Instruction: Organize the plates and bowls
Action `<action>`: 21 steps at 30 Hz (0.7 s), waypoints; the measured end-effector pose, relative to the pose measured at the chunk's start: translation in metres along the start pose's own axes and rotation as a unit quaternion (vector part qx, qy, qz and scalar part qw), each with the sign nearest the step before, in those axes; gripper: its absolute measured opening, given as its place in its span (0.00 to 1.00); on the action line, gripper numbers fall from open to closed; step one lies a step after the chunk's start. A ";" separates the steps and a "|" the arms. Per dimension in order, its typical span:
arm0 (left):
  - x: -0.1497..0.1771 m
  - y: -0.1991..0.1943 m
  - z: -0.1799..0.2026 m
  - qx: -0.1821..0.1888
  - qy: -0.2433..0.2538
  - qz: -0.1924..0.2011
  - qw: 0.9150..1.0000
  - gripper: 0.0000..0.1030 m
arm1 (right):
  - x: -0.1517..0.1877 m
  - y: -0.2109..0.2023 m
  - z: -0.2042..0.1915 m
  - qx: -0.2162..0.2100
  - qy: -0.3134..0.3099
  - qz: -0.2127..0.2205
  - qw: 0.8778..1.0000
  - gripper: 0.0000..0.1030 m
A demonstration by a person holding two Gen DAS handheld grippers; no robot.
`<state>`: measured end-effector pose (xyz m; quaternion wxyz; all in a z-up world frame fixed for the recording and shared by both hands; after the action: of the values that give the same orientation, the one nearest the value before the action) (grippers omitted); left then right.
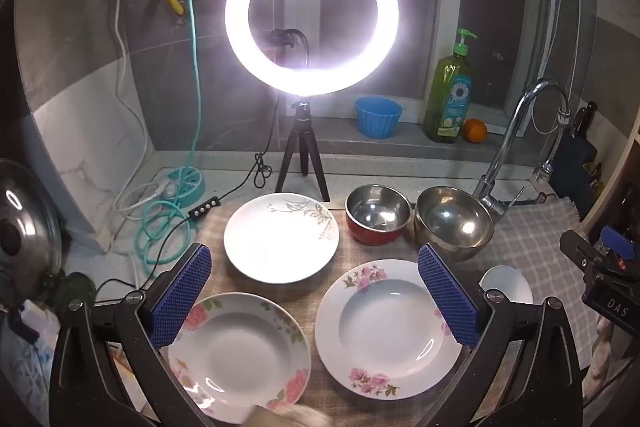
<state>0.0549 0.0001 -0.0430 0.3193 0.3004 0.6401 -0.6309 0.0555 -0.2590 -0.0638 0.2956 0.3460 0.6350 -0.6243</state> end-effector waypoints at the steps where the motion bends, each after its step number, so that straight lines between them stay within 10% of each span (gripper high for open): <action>1: 0.000 -0.001 0.001 -0.001 0.002 0.002 1.000 0.99 | 0.000 0.001 0.000 -0.004 0.005 -0.009 1.000 1.00; 21: -0.002 0.007 0.002 0.000 -0.009 -0.001 1.000 0.99 | 0.008 0.017 0.008 -0.010 0.015 -0.023 1.000 1.00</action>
<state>0.0616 -0.0021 -0.0456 0.3243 0.2944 0.6373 -0.6341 0.0635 -0.2671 -0.0808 0.2747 0.3378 0.6536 -0.6191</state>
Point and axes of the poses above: each gripper's, at about its wrist camera, not at the fingertips, and y roughly the way its jaws point, z to its right, x to its underside, the point moved 7 cm from there along y, roughly the way its jaws point, and after that the axes turned 1 degree about -x, right-handed, at the moved point
